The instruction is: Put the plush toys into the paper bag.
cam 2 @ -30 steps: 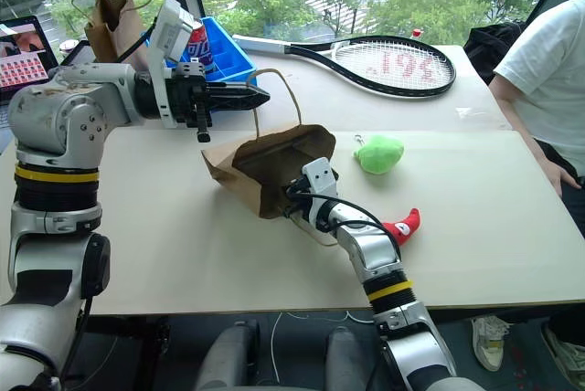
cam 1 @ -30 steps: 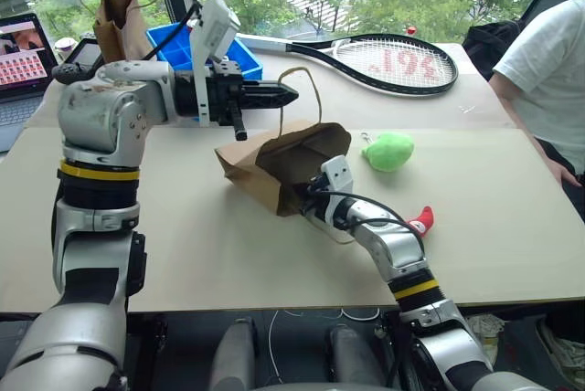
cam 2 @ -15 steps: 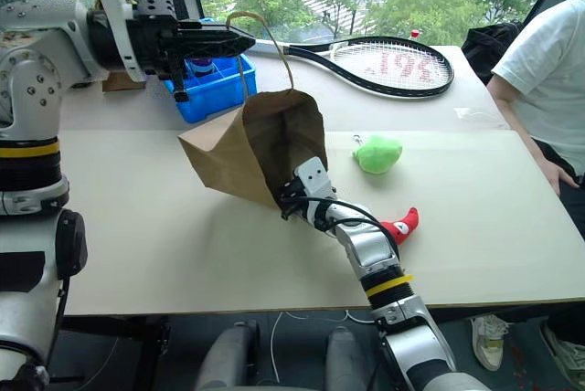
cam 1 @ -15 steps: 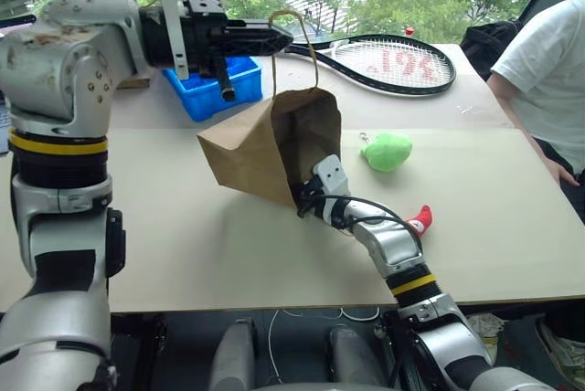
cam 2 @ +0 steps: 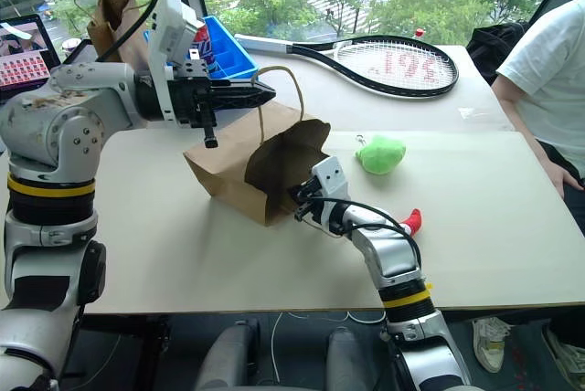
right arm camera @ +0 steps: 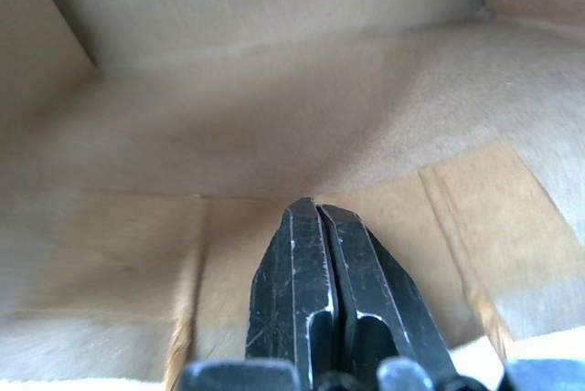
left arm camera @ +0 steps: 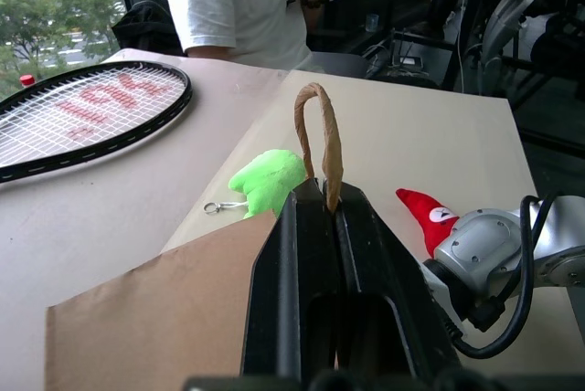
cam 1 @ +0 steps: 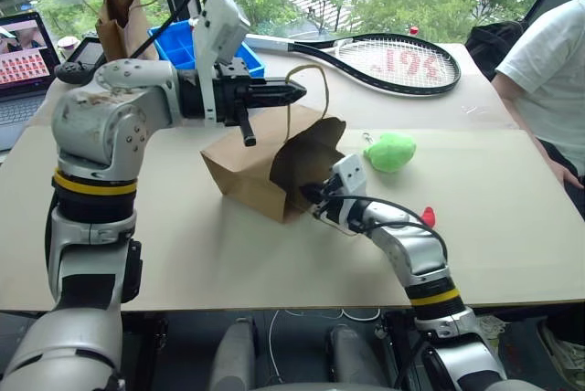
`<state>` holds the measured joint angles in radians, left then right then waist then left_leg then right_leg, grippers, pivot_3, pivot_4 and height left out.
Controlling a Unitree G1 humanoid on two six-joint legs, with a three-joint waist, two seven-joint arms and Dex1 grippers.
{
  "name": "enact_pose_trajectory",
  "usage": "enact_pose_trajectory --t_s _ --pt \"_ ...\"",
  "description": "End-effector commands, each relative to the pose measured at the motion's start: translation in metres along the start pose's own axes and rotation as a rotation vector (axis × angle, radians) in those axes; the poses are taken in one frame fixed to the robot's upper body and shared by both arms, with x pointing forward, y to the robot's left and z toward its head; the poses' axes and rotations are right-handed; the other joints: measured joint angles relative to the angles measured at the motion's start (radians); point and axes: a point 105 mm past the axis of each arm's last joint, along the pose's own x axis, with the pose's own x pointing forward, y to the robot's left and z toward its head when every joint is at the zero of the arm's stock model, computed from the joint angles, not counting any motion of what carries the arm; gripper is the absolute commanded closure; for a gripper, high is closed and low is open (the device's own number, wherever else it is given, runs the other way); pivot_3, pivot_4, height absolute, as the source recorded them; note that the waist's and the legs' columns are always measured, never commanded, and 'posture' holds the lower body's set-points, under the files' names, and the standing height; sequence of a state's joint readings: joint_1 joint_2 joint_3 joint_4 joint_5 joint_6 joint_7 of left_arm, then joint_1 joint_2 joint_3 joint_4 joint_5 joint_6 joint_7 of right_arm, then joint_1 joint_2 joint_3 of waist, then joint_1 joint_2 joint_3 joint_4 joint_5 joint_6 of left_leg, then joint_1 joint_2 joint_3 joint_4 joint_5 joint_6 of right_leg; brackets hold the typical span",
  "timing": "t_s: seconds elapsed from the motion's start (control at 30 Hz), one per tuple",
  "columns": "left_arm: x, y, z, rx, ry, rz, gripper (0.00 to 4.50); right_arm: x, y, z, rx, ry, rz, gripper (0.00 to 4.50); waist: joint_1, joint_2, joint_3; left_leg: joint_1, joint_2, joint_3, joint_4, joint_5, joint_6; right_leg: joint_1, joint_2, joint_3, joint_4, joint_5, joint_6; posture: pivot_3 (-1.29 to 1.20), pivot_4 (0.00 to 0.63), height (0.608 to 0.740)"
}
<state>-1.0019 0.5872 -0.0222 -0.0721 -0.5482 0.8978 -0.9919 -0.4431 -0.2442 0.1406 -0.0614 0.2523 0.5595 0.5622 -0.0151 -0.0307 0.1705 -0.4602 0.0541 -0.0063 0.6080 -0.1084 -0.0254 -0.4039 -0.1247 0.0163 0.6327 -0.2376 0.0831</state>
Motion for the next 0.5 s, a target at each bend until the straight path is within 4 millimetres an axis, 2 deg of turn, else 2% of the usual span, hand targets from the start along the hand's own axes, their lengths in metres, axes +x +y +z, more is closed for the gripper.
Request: enact_pose_trajectory --t_s 0.03,0.17,0.23,0.27,0.3,0.37,0.4,0.43,0.5 --pt "0.001 -0.004 -0.012 0.016 0.031 -0.006 4.50 -0.022 0.002 0.043 -0.031 -0.096 0.031 2.71 0.000 0.000 0.000 0.000 0.000 0.000 0.000 0.000 0.000 0.000 0.000 0.000 0.000 0.000 0.000 0.00 0.150 0.740" --pt "0.006 -0.010 -0.016 -0.028 0.017 -0.025 4.50 -0.057 -0.012 0.073 -0.033 -0.132 0.020 1.28 0.004 0.000 0.000 0.000 0.000 0.000 0.000 0.000 0.000 0.000 0.000 0.000 -0.001 0.000 0.000 0.00 0.150 0.740" --pt "0.007 -0.011 -0.016 -0.030 0.015 -0.026 4.50 -0.073 -0.025 0.083 0.013 -0.163 -0.010 0.70 0.008 0.000 0.000 0.000 0.000 0.000 0.000 0.000 0.000 0.001 0.000 0.000 -0.002 0.000 0.000 0.00 0.150 0.740" --pt "0.007 -0.012 -0.017 -0.036 0.013 -0.025 4.50 -0.084 -0.044 0.086 0.026 -0.176 -0.064 0.27 0.009 0.000 0.000 0.000 0.000 0.000 0.000 0.000 0.000 0.001 0.000 0.000 -0.002 0.000 0.000 0.00 0.150 0.740" --pt "0.007 -0.012 -0.017 -0.041 0.011 -0.025 4.50 -0.092 -0.056 0.088 0.035 -0.184 -0.101 0.10 0.009 0.000 0.000 0.000 0.000 0.000 0.000 0.000 0.000 0.001 0.000 0.000 -0.002 0.000 0.000 0.00 0.150 0.740" --pt "0.008 -0.013 -0.017 -0.042 0.011 -0.026 4.50 -0.103 -0.083 0.089 0.022 -0.184 -0.208 0.10 0.010 0.000 0.000 0.000 0.000 0.000 0.000 0.000 0.000 0.001 0.000 0.000 -0.003 0.000 0.000 0.00 0.150 0.740" --pt "0.008 -0.014 -0.017 -0.043 0.009 -0.026 4.50 -0.105 -0.093 0.088 0.034 -0.185 -0.243 0.10 0.010 0.000 0.000 0.000 -0.001 0.000 0.000 0.000 0.000 0.001 0.000 0.000 -0.003 0.000 0.000 0.00 0.150 0.740" --pt "0.009 -0.015 -0.015 -0.044 0.006 -0.027 4.50 -0.104 -0.113 0.081 0.029 -0.158 -0.328 0.10 0.010 0.000 0.000 0.000 0.000 0.000 0.000 0.000 0.000 0.001 0.000 0.000 -0.003 0.000 0.000 0.00 0.150 0.740" --pt "0.010 -0.016 -0.013 -0.045 -0.001 -0.031 4.50 -0.099 -0.135 0.067 0.035 -0.107 -0.412 0.10 0.000 0.000 0.000 0.000 0.000 0.000 0.000 0.000 0.000 0.001 0.000 0.001 -0.003 0.000 -0.001 0.00 0.150 0.740"
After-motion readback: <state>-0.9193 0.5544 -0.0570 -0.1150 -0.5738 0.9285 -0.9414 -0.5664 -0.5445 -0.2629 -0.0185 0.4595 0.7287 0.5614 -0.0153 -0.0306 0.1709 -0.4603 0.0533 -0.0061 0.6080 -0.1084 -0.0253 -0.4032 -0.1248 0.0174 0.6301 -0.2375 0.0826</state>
